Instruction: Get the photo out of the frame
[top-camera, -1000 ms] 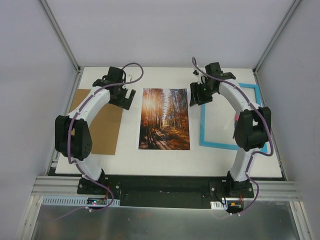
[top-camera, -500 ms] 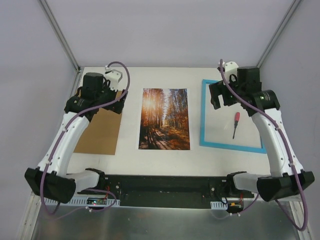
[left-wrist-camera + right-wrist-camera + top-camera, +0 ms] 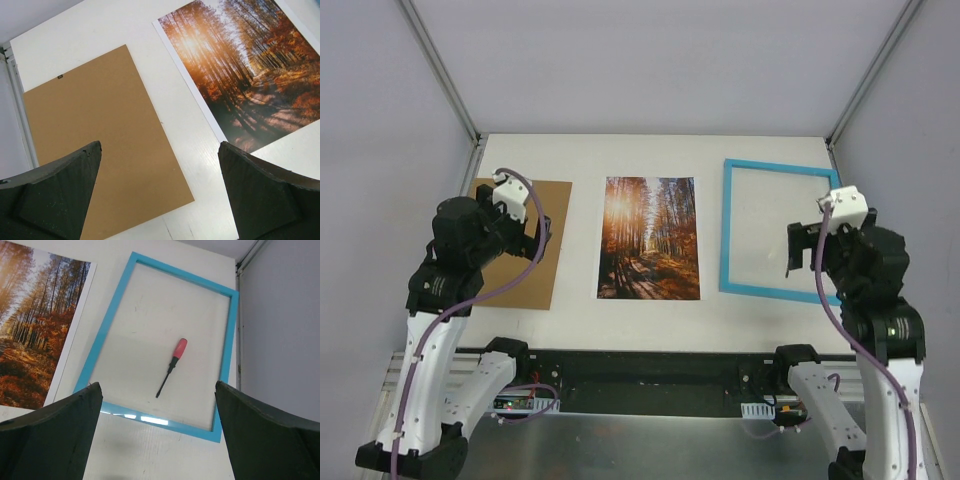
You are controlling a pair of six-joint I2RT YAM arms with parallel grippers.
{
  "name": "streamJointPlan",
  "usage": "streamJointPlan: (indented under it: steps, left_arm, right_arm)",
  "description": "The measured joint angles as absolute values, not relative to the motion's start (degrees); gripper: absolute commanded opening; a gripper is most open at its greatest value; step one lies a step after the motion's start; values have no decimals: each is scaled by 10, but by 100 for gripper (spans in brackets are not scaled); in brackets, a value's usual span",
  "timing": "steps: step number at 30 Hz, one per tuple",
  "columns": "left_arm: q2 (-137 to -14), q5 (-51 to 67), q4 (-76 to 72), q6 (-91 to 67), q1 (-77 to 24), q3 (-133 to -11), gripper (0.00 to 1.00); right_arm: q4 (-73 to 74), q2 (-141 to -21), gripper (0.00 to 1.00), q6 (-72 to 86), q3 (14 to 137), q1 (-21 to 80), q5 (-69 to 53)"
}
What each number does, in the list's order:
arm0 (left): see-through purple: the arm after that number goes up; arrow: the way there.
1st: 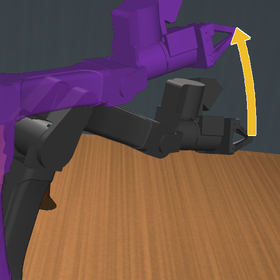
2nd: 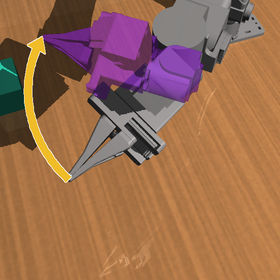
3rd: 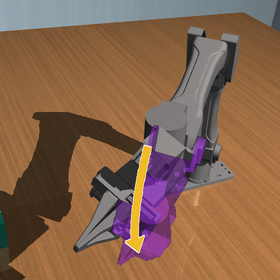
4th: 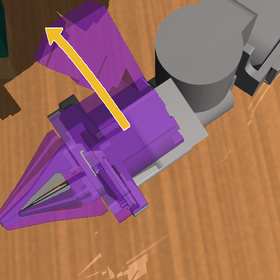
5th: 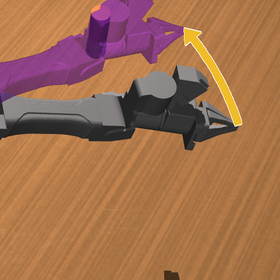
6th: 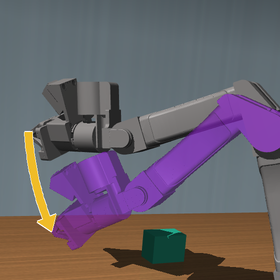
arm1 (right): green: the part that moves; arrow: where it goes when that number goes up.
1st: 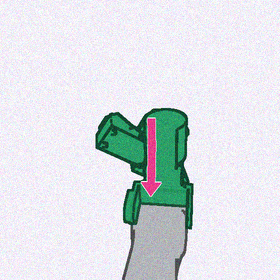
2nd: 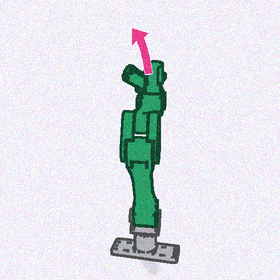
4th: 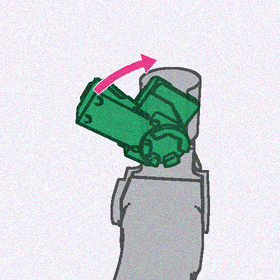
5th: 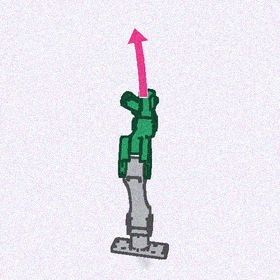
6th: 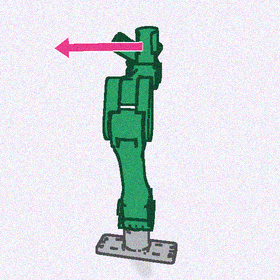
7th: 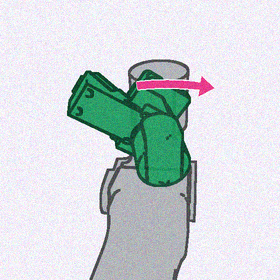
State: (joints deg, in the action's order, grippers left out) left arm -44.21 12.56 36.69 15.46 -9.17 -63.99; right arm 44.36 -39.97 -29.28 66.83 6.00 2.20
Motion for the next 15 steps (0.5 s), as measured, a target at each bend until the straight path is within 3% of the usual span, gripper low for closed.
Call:
streamJointPlan:
  steps: [7,15]
  left_arm:
    - [-326,133,359,173,-84,-557,99]
    - [-265,126,349,167,-80,-526,99]
  right_arm:
    - [380,-220,96,-292,566,59,34]
    - [336,-154,96,-262,492,59,83]
